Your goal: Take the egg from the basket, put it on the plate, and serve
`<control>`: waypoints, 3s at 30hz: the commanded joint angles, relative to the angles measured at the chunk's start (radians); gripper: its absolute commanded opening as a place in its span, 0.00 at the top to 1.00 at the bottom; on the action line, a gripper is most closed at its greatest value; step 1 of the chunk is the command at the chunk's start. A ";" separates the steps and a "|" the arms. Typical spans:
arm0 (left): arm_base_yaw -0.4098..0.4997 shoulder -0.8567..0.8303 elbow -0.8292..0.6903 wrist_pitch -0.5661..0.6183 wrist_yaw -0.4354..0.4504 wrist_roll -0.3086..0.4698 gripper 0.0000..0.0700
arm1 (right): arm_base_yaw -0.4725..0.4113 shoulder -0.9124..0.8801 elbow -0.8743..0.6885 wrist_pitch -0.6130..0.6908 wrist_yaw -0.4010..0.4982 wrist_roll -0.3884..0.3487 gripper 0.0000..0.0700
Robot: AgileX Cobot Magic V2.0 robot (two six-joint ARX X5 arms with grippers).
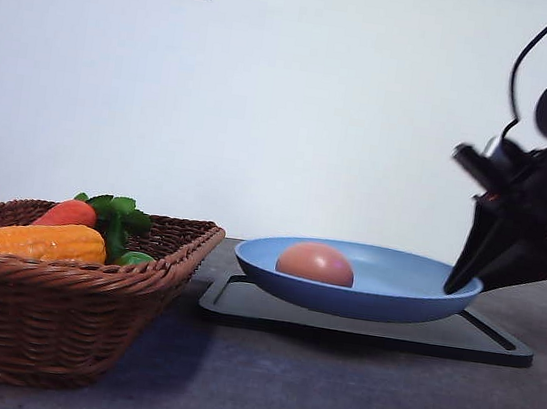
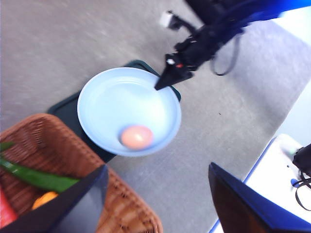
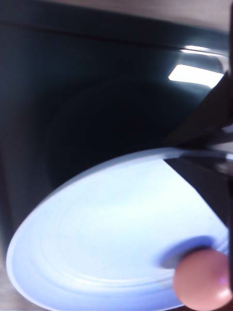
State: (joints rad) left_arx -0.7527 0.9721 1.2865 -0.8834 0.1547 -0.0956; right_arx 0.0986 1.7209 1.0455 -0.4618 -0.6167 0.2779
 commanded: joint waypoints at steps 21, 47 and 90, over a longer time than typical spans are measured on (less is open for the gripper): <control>0.013 -0.126 0.022 -0.069 -0.007 0.008 0.39 | -0.017 0.208 0.173 0.007 -0.012 0.002 0.72; 0.024 0.098 0.021 -0.028 -0.275 0.046 0.73 | -0.147 -0.099 0.173 -0.361 0.031 -0.170 0.95; 0.313 -0.401 -0.676 0.517 -0.287 -0.071 1.00 | 0.340 -1.102 -0.581 0.429 0.703 -0.174 1.00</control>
State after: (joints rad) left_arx -0.4343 0.5688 0.5995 -0.3790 -0.1329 -0.1585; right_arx 0.4320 0.6155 0.4572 -0.0466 0.0826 0.1078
